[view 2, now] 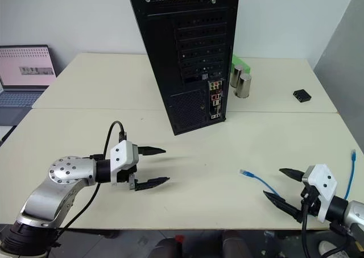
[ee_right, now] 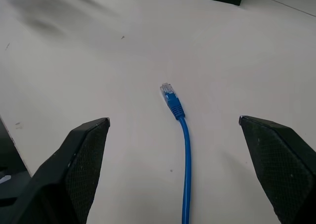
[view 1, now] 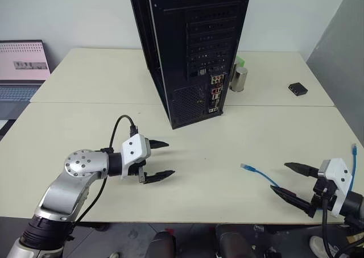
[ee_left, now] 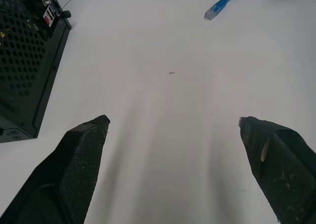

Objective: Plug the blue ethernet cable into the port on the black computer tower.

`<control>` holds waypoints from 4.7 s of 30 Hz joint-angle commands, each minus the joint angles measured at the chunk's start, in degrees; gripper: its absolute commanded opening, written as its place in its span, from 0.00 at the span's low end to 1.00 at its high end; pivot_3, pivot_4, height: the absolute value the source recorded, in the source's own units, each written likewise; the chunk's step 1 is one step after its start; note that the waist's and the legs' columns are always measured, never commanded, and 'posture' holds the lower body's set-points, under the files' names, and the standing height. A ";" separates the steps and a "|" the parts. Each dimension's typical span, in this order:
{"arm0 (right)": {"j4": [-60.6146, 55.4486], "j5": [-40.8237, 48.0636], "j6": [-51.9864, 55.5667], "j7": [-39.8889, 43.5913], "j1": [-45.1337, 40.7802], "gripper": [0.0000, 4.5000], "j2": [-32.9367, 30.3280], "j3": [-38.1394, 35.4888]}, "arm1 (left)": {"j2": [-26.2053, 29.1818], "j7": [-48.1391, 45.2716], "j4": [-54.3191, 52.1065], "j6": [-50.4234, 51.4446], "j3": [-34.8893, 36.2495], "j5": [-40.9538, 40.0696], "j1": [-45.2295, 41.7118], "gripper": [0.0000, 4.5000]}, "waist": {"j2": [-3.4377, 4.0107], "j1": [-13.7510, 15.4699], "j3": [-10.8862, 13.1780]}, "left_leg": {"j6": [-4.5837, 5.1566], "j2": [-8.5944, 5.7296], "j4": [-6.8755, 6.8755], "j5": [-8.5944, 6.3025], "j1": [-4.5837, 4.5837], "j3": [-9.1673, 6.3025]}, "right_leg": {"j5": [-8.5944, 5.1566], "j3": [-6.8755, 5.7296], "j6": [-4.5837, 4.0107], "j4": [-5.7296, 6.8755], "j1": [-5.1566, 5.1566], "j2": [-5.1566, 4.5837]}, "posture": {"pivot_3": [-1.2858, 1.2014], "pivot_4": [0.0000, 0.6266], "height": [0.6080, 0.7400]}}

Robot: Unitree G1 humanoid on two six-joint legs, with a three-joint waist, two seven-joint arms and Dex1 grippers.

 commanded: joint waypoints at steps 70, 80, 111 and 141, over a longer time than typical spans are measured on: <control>0.16 -18.92 10.41 -2.09 -36.33 0.02 3.95 39.13 | -5.21 -4.39 3.06 -3.64 -14.66 6.90 -9.23 1.00 | -0.03 -0.02 -0.01 | 0.00 -0.02 0.07 0.00 -0.03 -0.08 | 0.17 -0.09 -0.29 0.05 0.00 0.01 | 0.52 0.24 1.00; 3.74 -23.25 13.38 -4.38 -43.85 0.02 10.02 47.70 | -7.78 -6.97 9.54 -5.87 -18.27 9.57 -15.57 1.00 | -0.03 -0.06 -0.01 | 0.00 -0.02 0.08 0.00 -0.02 -0.10 | 0.18 -0.12 -0.30 0.06 -0.02 0.01 | 0.52 0.24 1.00; 5.37 -23.81 12.14 -1.71 -46.65 0.02 12.49 47.99 | -10.01 -6.29 13.03 -11.48 -18.11 13.54 -15.41 0.06 | -0.03 -0.07 -0.01 | 0.00 -0.02 0.08 0.00 -0.04 -0.16 | 0.18 -0.19 -0.30 0.08 -0.02 0.00 | 0.52 0.24 1.00; -4.88 6.33 36.55 -11.45 -40.64 1.00 15.78 19.98 | -12.87 0.63 28.29 -56.68 -12.54 17.53 -15.41 0.06 | -0.03 0.00 -0.01 | 0.00 -0.01 0.07 0.00 -0.03 -0.15 | 0.19 -0.16 -0.31 0.09 -0.02 -0.01 | 0.52 0.24 1.00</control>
